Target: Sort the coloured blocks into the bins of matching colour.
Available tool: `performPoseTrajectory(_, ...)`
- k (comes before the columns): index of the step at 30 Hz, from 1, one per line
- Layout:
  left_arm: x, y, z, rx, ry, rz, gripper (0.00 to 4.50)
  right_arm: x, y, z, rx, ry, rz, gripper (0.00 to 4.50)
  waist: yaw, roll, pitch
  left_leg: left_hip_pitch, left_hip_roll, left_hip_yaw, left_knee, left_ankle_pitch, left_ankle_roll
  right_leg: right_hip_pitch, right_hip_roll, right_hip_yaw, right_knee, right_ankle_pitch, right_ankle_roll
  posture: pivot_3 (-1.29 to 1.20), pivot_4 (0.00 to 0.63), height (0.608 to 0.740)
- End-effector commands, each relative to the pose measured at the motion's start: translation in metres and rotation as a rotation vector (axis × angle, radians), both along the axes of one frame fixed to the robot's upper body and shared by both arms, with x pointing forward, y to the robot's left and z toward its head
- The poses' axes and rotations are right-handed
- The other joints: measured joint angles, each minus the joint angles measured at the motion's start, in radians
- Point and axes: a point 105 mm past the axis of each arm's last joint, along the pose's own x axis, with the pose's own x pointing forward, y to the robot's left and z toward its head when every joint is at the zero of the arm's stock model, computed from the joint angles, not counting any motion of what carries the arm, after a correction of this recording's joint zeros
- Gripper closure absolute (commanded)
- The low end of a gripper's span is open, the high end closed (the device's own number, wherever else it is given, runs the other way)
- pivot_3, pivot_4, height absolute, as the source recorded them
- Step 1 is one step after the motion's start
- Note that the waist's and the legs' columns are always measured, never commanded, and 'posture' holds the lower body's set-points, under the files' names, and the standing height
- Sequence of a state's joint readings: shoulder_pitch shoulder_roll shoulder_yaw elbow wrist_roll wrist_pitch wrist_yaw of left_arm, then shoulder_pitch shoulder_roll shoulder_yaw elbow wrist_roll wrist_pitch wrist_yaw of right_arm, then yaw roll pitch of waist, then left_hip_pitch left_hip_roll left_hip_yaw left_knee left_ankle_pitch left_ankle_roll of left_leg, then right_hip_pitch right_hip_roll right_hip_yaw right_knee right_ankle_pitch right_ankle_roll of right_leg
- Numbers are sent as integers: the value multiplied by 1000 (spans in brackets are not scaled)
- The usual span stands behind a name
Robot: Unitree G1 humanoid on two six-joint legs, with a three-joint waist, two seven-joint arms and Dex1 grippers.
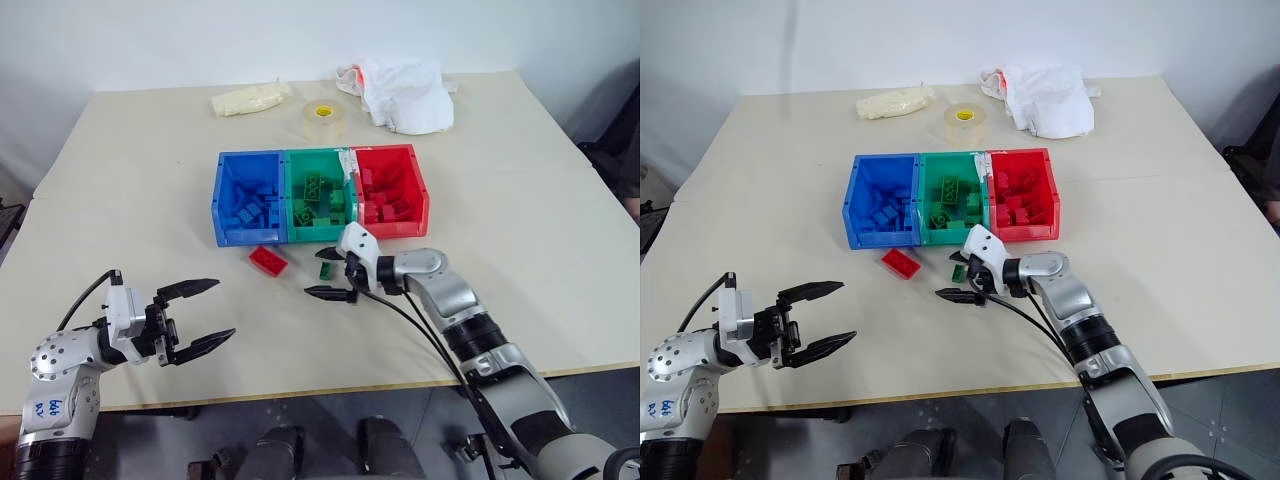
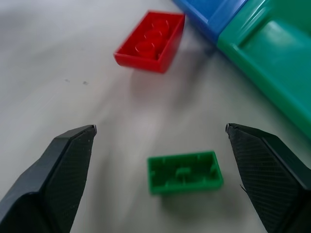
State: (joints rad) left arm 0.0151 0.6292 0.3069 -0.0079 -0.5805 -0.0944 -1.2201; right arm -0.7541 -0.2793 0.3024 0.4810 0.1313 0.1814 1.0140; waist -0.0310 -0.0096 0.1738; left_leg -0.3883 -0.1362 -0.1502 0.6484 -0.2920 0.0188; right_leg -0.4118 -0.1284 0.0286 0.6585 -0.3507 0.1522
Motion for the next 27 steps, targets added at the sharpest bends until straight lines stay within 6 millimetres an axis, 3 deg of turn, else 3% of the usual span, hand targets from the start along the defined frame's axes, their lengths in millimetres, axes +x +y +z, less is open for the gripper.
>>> performPoseTrajectory(1,-4,2,9,-10,-37,13,0,-2,0,10,34,-34,30,1225,1,0,0,0,0,0,0,0,0,0,0,0,0,0,0,0,150,740)
performPoseTrajectory(6,-5,2,9,-12,-36,15,0,-2,-6,11,48,-39,16,2953,1,0,0,0,0,0,0,0,0,0,0,0,0,0,0,0,150,740)
performPoseTrajectory(7,-5,2,9,-12,-35,14,0,-2,-7,11,48,-41,14,3046,1,0,0,0,0,0,0,0,0,0,0,0,0,0,0,0,150,740)
performPoseTrajectory(10,-3,0,9,-14,-34,6,0,-5,-13,14,56,-56,12,3024,0,0,0,0,0,0,0,0,0,0,0,0,0,0,0,0,150,740)
performPoseTrajectory(15,2,0,10,-14,-36,-2,0,-5,-13,64,134,-181,5,3024,-1,0,0,0,0,0,0,0,0,0,0,0,0,0,0,0,150,740)
performPoseTrajectory(20,5,-2,9,-17,-36,-8,0,23,-10,113,171,-283,-102,3024,-3,0,0,0,1,1,-1,0,-1,-1,1,0,0,0,0,0,150,740)
performPoseTrajectory(23,8,-3,9,-19,-39,-11,0,39,-6,126,179,-293,-141,3024,-3,0,0,0,1,1,-1,0,-1,-1,1,0,0,0,0,0,150,740)
performPoseTrajectory(27,9,-4,10,-21,-45,-12,0,60,0,126,128,-314,-202,1705,-6,0,0,0,0,0,-1,0,-1,-1,1,0,0,0,-1,0,150,740)
